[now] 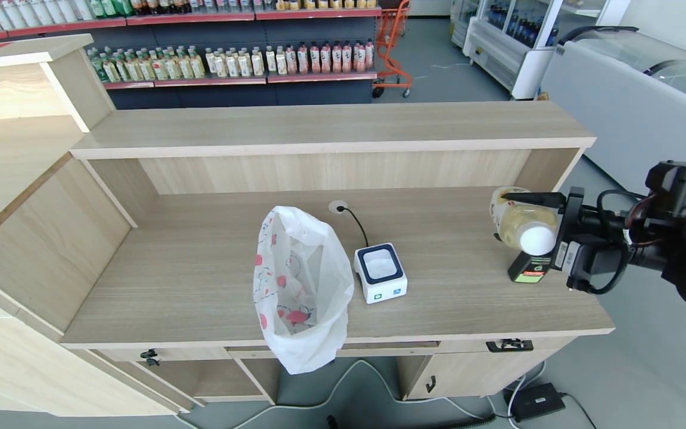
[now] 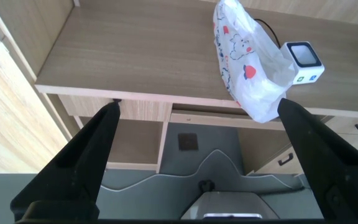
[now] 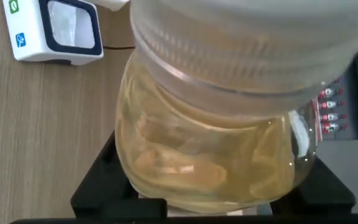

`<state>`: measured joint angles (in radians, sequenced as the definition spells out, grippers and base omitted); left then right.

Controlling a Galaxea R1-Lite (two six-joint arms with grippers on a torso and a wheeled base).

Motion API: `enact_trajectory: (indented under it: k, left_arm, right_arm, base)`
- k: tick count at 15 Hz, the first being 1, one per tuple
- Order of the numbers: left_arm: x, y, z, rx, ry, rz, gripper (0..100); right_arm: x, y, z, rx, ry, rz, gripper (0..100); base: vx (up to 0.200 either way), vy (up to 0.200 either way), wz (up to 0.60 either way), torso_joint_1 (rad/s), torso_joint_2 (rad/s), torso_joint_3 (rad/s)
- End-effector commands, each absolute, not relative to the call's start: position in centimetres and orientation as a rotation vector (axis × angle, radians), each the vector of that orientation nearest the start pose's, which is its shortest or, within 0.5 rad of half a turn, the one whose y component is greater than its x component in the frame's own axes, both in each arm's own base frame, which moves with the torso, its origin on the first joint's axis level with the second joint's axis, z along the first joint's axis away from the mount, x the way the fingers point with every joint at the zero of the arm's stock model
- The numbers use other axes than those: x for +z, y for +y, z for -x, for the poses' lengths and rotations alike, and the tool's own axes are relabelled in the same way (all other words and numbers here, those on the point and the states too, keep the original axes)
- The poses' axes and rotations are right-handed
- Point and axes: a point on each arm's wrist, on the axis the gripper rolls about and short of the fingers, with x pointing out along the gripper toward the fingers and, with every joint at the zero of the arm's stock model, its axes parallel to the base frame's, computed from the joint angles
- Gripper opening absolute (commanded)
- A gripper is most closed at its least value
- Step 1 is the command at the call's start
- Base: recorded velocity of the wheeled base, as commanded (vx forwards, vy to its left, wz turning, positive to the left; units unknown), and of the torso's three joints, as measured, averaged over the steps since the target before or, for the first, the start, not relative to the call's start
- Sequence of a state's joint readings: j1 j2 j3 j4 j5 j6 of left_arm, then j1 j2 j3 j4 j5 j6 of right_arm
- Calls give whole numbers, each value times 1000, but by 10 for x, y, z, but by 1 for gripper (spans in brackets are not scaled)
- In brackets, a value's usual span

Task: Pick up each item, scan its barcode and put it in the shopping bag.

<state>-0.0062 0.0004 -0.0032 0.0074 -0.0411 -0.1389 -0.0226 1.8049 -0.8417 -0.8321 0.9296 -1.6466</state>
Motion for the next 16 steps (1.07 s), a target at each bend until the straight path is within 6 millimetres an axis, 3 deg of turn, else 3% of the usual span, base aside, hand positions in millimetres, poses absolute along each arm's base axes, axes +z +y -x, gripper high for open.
enact_trajectory:
  k: [1,6,10,16]
  left_arm:
    - [76,-1,23,-47,6,140,100]
    - [76,-1,23,-47,8,140,100]
    - [76,-1,23,-47,8,140,100]
    - [76,-1,23,-47,8,140,100]
  right_arm:
    - [170,9,-329,812,-666,1472,0]
    - [154,10,-325,951,-741,1504,0]
    - [159,10,-329,952,-784,1503,0]
    - [165,-10,-331,905,-771,1522,0]
  base:
    - [0,0,0,0,0,0]
    - [0,0,0,0,0,0]
    - [0,0,0,0,0,0]
    - [0,0,0,0,0,0]
